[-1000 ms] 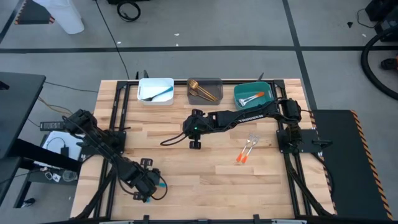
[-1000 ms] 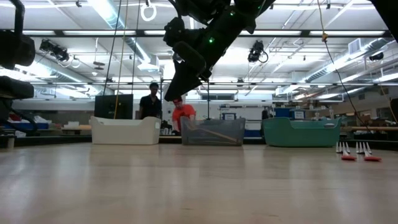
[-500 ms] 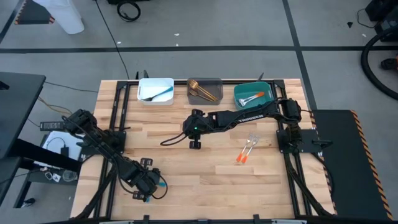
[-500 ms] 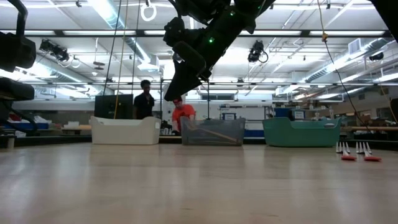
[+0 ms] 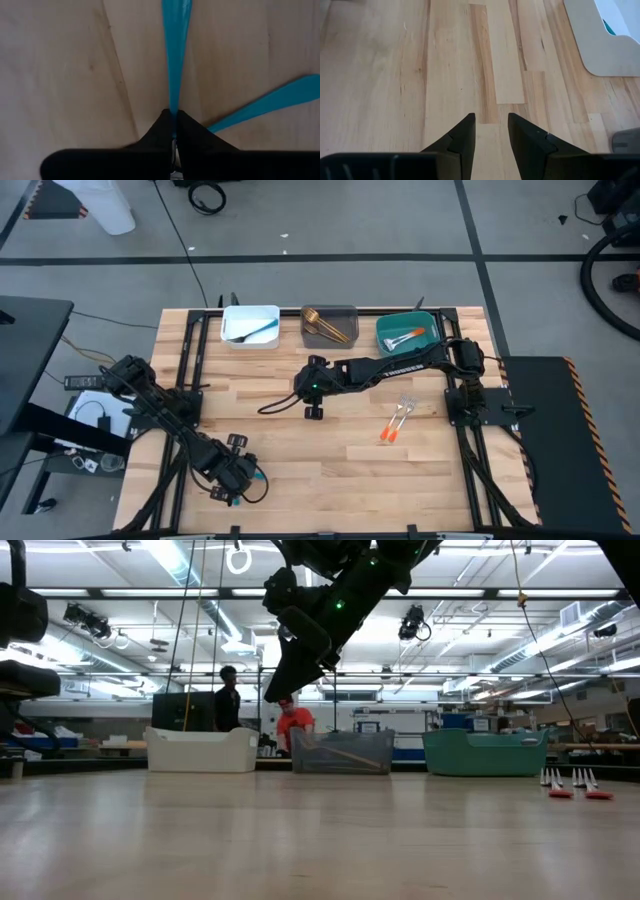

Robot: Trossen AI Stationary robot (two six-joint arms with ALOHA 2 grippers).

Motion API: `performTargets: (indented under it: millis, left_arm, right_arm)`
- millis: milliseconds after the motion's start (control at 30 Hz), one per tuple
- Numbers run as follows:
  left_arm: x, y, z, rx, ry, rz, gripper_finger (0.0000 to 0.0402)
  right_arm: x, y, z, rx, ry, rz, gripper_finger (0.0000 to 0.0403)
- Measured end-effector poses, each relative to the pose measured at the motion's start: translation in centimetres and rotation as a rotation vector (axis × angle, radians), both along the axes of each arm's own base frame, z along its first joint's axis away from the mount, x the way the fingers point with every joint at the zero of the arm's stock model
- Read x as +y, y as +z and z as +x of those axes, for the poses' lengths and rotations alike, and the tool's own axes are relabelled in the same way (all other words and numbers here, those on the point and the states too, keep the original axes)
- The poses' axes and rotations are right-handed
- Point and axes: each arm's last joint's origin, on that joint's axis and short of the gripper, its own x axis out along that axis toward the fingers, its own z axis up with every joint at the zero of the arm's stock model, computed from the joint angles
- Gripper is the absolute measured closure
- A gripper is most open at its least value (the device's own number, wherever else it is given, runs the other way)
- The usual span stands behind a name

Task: Sort silverware by color (type)
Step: Put the top blue fork into the white bin

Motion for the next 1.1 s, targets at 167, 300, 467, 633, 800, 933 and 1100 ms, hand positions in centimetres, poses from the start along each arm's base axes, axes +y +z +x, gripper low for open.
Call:
performTargets:
  millis: [167,300,467,633,800,933,1100]
  left_arm:
    - [0.0,0.1,0.1,0.002,0.001,0.004,0.0386]
    - [0.2,0.3,-0.1,0.028,0.002,0.038,0.0386]
    - [0.4,0.9,-0.1,0.051,-0.011,0.094,0.0386]
    - [0.7,1.5,0.5,0.056,-0.021,0.117,0.0386]
    - [1.6,1.7,0.7,0.077,-0.021,0.172,0.0386]
    - [2.4,1.8,0.6,0.09,-0.007,0.249,0.0386]
    - [3.1,1.9,0.6,0.092,0.003,0.326,0.0386]
  right_arm:
    - [0.0,0.0,0.0,-0.001,0.0,0.0,0.0277]
    - [0.0,0.0,0.0,-0.006,-0.001,0.0,0.0277]
    - [0.0,0.2,0.2,-0.024,-0.001,0.0,0.0277]
    - [0.0,0.2,0.2,-0.026,-0.001,0.0,0.0277]
    - [0.0,0.2,0.2,-0.026,-0.002,0.002,0.0277]
    - [0.2,0.1,0.1,-0.023,-0.001,0.006,0.0277]
    - [0.4,0.1,0.1,-0.022,-0.008,0.015,0.0277]
